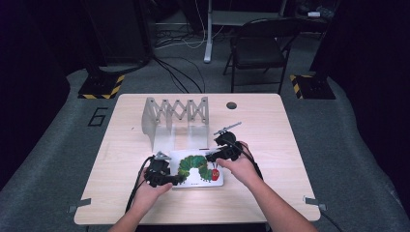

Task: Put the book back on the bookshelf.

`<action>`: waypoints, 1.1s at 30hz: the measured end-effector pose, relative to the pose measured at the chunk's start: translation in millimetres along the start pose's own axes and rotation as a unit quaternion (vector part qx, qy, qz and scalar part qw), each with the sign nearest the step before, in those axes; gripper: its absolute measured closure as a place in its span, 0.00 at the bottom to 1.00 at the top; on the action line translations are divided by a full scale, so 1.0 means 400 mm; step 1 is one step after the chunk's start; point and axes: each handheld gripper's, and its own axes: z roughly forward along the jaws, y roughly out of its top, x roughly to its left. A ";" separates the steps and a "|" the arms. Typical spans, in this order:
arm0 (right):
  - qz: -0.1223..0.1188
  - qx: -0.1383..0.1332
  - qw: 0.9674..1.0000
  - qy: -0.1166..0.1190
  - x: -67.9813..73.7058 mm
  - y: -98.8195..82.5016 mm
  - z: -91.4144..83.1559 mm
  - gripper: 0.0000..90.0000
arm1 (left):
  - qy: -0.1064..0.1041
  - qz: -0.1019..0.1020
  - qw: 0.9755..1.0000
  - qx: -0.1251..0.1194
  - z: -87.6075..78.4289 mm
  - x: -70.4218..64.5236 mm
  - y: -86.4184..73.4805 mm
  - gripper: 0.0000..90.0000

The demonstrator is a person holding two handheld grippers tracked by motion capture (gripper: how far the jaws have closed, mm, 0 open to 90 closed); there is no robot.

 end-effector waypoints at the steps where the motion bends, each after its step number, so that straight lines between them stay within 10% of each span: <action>1: -0.004 -0.005 1.000 -0.002 0.005 0.004 -0.002 0.47 | 0.004 0.006 1.000 -0.003 -0.004 0.003 0.003 0.47; 15: -0.059 -0.017 0.998 -0.009 0.056 0.024 -0.018 0.43 | 0.030 0.040 0.999 -0.003 -0.043 0.026 0.014 0.61; 33: -0.066 -0.034 0.997 0.009 0.044 -0.032 -0.037 0.44 | -0.011 0.070 0.997 -0.034 -0.065 0.014 0.038 0.51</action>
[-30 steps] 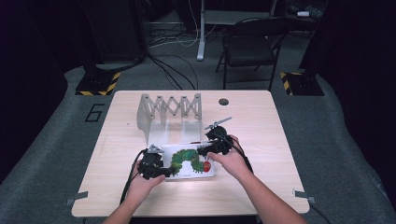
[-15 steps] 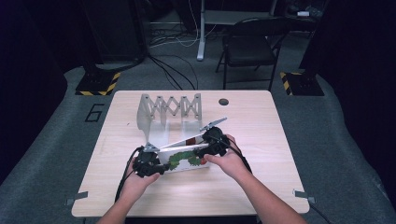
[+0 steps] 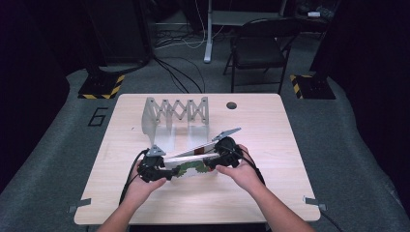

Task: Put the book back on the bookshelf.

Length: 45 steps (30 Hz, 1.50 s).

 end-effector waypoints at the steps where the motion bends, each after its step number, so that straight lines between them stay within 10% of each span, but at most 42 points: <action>1: 0.001 -0.005 1.000 -0.001 0.001 -0.002 0.000 0.44 | -0.001 0.001 1.000 0.003 -0.001 0.000 0.001 0.51; 19: 0.015 -0.016 1.000 -0.003 -0.011 -0.032 0.026 0.44 | -0.018 0.048 0.999 0.000 0.012 -0.010 0.039 0.43; 38: -0.017 -0.012 1.000 0.018 -0.020 -0.040 0.023 0.40 | -0.056 0.087 0.994 0.030 -0.019 -0.032 0.026 0.69; 45: 0.011 -0.010 1.000 0.016 -0.030 -0.041 0.020 0.39 | -0.069 0.103 0.992 0.035 -0.022 -0.034 0.023 0.76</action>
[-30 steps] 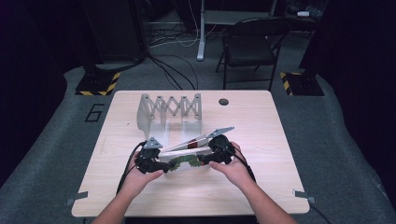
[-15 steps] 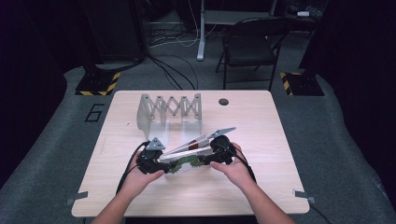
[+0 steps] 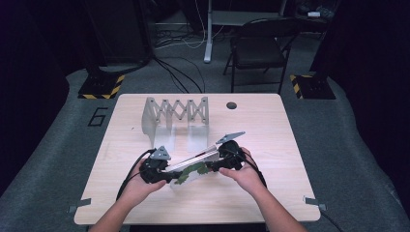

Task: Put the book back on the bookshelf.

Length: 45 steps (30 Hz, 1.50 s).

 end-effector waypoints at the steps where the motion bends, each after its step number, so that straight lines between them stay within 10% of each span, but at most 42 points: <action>1: -0.004 -0.005 1.000 0.002 -0.005 0.001 0.001 0.39 | 0.003 0.002 1.000 0.001 0.000 -0.003 0.000 0.78; 12: 0.007 -0.003 1.000 0.006 -0.008 0.002 0.002 0.41 | 0.023 0.001 1.000 0.005 -0.001 -0.029 0.001 0.81; 20: -0.001 -0.005 1.000 0.010 -0.002 0.006 0.010 0.42 | 0.031 -0.036 0.999 -0.010 0.010 -0.022 0.013 0.77; 45: 0.011 -0.011 1.000 0.005 -0.012 -0.009 0.000 0.43 | 0.047 -0.029 0.998 0.008 0.073 -0.033 0.066 0.67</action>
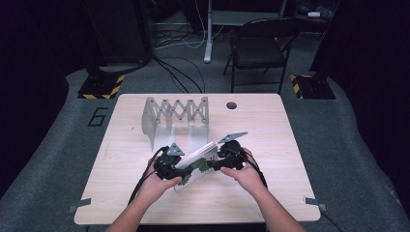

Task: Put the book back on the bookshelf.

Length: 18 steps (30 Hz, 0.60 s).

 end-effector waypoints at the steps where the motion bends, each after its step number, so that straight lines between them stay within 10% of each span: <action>1: -0.002 0.000 1.000 0.000 -0.001 -0.001 0.000 0.43 | -0.001 -0.001 1.000 -0.001 0.002 -0.002 0.000 0.68; 18: 0.006 -0.007 1.000 -0.002 -0.003 -0.014 -0.008 0.43 | -0.001 0.019 1.000 0.003 0.002 -0.011 0.006 0.75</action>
